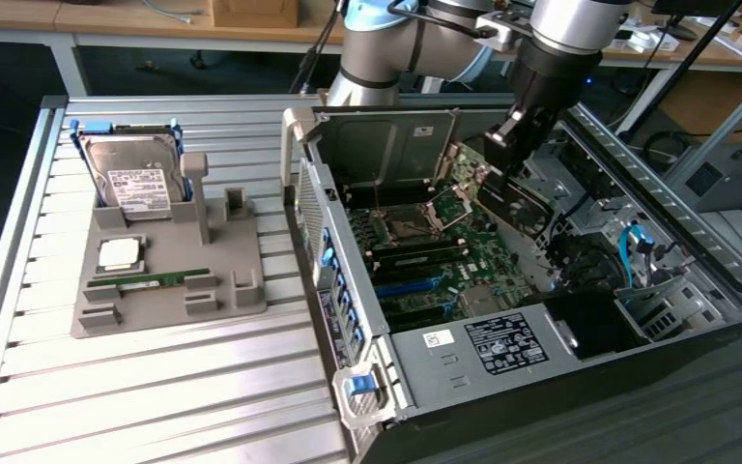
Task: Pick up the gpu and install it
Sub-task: 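Insert the gpu into the slot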
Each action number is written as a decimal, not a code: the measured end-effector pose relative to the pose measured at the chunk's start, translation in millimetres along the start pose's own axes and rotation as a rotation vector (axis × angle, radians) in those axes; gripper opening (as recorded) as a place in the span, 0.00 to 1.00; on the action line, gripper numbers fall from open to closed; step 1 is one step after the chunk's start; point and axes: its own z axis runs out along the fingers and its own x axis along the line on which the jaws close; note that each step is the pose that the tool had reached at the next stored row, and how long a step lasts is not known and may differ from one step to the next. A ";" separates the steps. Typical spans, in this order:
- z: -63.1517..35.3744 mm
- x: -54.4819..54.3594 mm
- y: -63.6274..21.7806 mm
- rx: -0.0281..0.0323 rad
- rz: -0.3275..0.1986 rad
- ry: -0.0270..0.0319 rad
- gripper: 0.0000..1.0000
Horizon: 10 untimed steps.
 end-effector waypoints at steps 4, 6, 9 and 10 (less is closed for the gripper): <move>0.1 0.0 0.0 -0.0005 -0.018 -0.0008 0.27; 0.1 0.0 0.0 -0.0008 -0.024 -0.0011 0.27; 0.2 0.0 0.0 -0.0012 -0.038 -0.0017 0.27; 0.3 0.0 0.0 -0.0013 -0.043 -0.0019 0.27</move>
